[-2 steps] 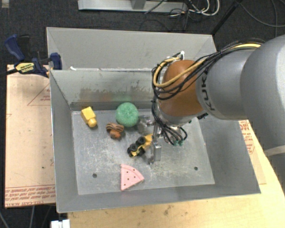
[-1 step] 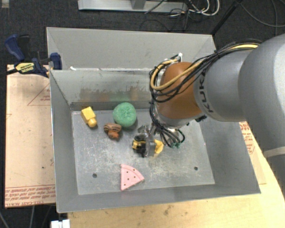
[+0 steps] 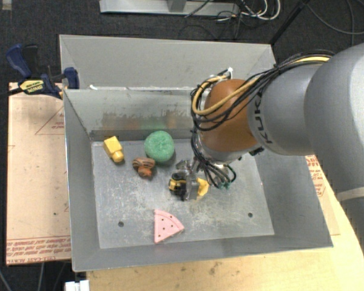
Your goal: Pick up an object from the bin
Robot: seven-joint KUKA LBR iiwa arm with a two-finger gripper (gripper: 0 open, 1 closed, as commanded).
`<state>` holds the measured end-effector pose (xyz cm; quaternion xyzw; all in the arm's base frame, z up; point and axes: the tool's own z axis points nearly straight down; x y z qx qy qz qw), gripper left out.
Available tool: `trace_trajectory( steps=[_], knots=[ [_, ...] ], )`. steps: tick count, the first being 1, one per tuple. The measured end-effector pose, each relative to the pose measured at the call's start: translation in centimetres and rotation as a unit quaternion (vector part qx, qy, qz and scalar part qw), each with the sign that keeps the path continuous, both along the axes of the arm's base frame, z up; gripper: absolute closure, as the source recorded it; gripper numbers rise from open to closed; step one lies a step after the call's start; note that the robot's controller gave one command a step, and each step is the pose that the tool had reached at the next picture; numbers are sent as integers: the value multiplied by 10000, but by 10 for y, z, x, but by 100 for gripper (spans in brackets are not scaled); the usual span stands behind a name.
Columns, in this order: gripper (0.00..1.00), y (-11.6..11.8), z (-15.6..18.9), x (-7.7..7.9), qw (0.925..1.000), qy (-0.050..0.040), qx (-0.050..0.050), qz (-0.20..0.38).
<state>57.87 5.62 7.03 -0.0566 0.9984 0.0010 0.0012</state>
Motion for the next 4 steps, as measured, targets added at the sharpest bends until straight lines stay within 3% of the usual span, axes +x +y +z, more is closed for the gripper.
trace_trajectory(
  steps=[1, 2, 3, 4],
  knots=[
    [100, -8, 74, 24, 10000, -2, -6, 35],
    [0, -8, 74, 24, 10000, -3, -6, 38],
    [0, -8, 74, 24, 10000, -3, -6, 40],
    [100, -11, 9, 66, 9998, 0, -6, 202]
  ],
)
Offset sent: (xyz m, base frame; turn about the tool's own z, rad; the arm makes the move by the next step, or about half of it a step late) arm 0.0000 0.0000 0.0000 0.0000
